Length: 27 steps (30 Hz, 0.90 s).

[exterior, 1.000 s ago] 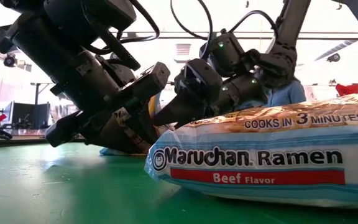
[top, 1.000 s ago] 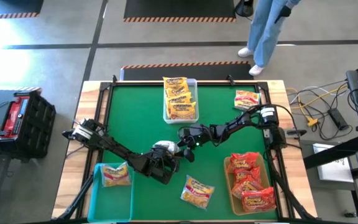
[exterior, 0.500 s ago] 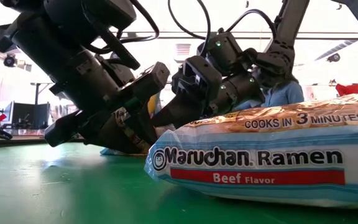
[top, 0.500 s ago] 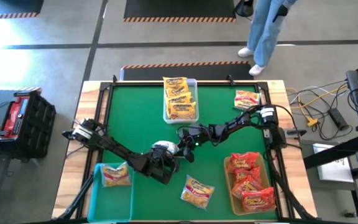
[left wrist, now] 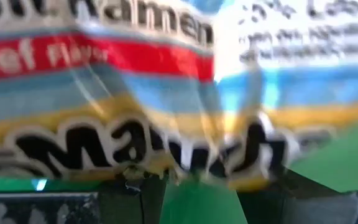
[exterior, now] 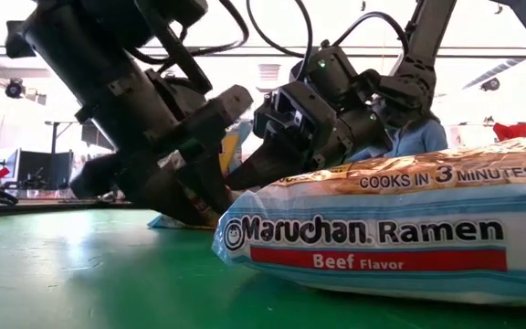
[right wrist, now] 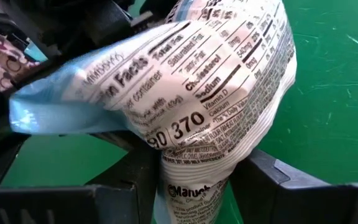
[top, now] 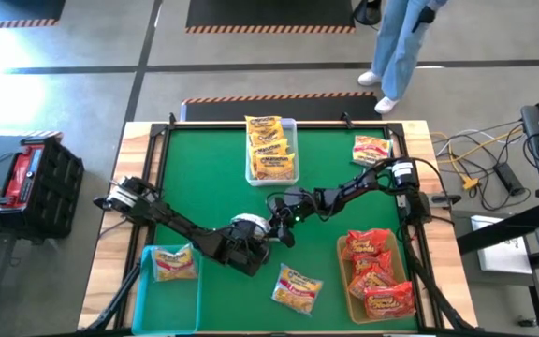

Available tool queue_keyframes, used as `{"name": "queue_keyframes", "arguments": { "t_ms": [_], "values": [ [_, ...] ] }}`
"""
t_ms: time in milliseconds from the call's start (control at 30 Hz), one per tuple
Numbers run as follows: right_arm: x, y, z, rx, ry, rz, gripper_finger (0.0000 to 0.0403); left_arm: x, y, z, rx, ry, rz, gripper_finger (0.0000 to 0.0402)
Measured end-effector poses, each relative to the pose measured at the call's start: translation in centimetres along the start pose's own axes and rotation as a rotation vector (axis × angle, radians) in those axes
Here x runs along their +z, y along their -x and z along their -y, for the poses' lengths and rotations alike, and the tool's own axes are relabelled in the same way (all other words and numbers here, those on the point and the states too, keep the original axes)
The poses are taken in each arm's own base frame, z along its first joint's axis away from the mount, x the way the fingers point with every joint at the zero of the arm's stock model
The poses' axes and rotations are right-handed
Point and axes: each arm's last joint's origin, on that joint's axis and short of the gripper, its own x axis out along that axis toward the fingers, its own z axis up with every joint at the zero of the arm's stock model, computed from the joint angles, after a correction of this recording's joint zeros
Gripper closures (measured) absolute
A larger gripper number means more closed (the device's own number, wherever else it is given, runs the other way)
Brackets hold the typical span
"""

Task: Sort Maruchan noodles
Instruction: Put the middle blue noodle pack into the blue bin

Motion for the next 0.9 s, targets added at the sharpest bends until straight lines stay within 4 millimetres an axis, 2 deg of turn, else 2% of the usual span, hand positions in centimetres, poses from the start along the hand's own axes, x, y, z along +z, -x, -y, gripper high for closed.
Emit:
{"name": "queue_keyframes", "arguments": {
  "t_ms": [400,733,900],
  "values": [
    [-0.2,0.0,0.1,-0.015,0.029,-0.023,0.0248,0.5,1.9,0.4,-0.048,-0.175,-0.03,0.0249],
    [-0.7,0.0,0.3,-0.036,0.067,-0.076,0.025,3.1,5.6,0.9,-0.165,-0.521,-0.074,0.0249],
    [-0.7,0.0,0.4,-0.036,0.065,-0.076,0.025,4.0,6.7,1.1,-0.202,-0.658,-0.05,0.0249]
  ]
}}
